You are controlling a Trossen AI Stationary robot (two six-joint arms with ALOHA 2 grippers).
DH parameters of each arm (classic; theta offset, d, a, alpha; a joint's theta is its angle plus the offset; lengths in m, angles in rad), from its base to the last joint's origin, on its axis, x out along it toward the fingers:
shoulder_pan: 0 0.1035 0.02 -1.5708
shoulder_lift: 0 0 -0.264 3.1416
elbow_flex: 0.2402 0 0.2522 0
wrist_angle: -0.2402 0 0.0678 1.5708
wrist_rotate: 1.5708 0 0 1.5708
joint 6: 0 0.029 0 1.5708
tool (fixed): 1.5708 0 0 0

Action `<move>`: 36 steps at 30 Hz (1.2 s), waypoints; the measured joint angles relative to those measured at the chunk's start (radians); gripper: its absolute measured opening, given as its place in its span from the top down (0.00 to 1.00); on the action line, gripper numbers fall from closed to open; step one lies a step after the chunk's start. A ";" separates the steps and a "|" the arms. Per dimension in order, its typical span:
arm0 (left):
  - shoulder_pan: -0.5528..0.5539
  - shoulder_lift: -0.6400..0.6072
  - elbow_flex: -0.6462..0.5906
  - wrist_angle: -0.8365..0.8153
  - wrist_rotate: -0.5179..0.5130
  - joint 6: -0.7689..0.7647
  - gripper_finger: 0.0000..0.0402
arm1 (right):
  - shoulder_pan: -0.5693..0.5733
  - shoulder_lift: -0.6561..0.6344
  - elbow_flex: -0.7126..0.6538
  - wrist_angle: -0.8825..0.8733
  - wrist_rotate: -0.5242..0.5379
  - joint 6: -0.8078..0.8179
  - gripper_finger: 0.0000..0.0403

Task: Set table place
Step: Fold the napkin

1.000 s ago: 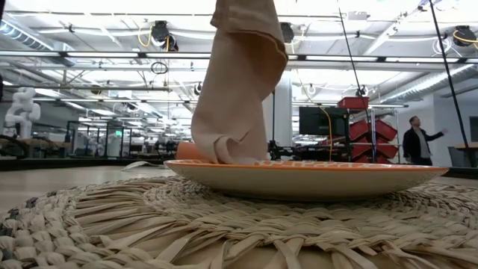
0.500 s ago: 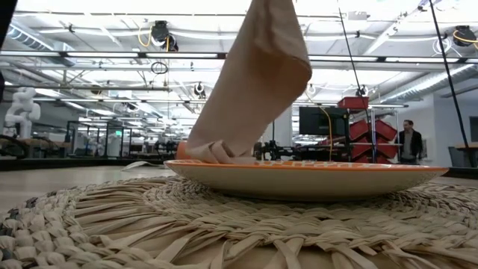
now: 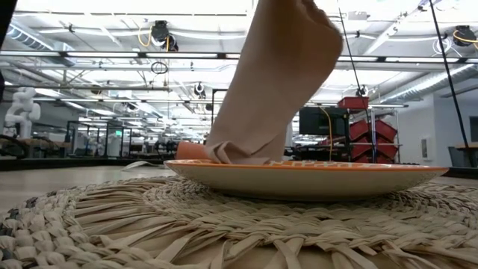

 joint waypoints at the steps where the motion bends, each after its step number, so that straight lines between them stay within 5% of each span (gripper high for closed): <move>1: 0.002 0.000 0.000 -0.015 -0.015 0.008 1.00 | -0.004 -0.002 0.000 0.000 0.000 0.000 0.72; 17: 0.000 0.000 0.000 -0.137 -0.070 0.013 1.00 | -0.035 -0.082 0.001 0.195 0.001 -0.246 0.72; 36: -0.017 0.000 0.000 -0.216 -0.131 0.002 1.00 | -0.058 -0.082 0.001 0.188 0.000 -0.229 0.49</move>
